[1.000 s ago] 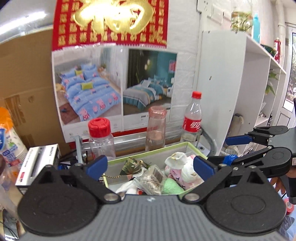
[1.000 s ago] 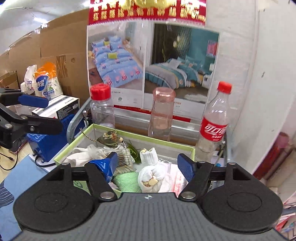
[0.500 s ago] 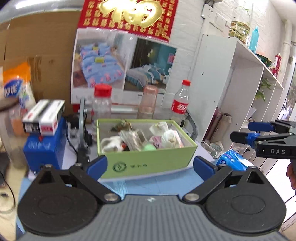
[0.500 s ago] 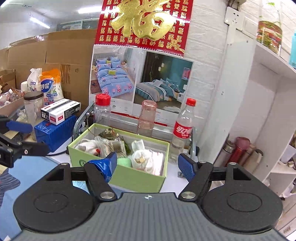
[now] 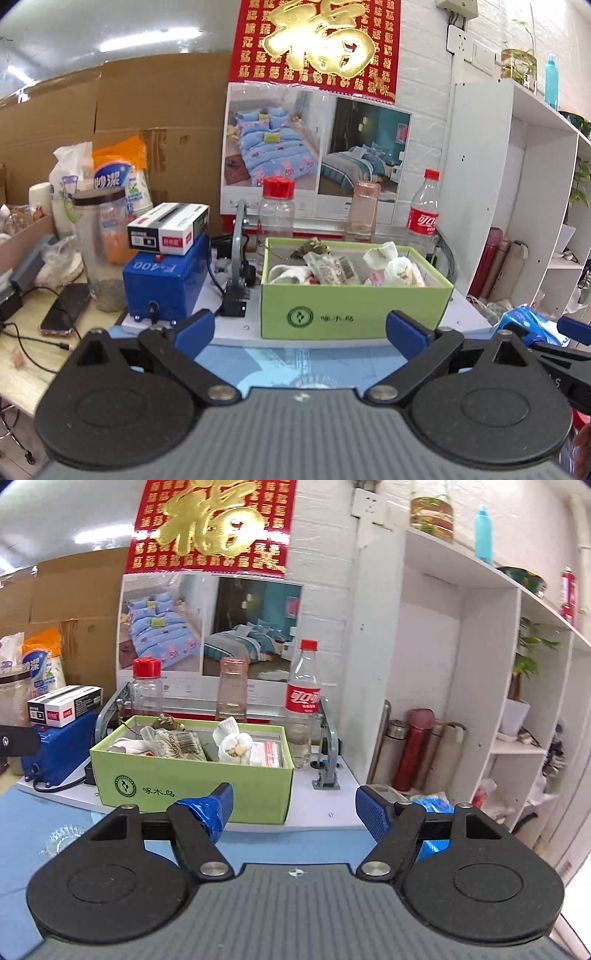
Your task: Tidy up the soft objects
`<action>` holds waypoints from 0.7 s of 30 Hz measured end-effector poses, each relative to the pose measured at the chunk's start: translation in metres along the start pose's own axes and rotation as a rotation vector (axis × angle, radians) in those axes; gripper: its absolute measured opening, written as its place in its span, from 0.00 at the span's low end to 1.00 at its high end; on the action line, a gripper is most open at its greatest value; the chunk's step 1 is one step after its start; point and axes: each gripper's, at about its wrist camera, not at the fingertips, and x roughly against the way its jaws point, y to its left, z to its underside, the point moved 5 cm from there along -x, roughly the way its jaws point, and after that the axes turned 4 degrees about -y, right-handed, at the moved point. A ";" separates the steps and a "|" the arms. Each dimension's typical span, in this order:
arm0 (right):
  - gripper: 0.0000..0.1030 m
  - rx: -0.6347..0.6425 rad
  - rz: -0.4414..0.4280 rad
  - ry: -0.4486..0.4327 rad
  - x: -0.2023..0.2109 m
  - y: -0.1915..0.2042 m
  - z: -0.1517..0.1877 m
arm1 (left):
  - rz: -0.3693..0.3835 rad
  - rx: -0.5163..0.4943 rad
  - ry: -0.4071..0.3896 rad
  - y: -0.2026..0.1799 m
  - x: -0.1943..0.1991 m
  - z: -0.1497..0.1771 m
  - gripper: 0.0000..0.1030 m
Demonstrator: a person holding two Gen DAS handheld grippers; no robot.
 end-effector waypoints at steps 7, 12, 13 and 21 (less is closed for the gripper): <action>0.58 -0.045 0.078 -0.002 0.015 -0.006 0.031 | 0.002 -0.060 0.048 -0.015 -0.002 0.043 0.96; 0.58 -0.108 0.083 -0.006 0.023 -0.019 0.043 | 0.065 -0.017 0.113 -0.019 -0.005 0.071 0.95; 0.58 -0.123 0.079 -0.007 0.025 -0.021 0.046 | 0.066 -0.020 0.127 -0.020 -0.006 0.076 0.96; 0.58 -0.255 0.078 0.041 0.030 -0.033 0.063 | 0.034 -0.027 0.178 -0.017 -0.006 0.102 0.95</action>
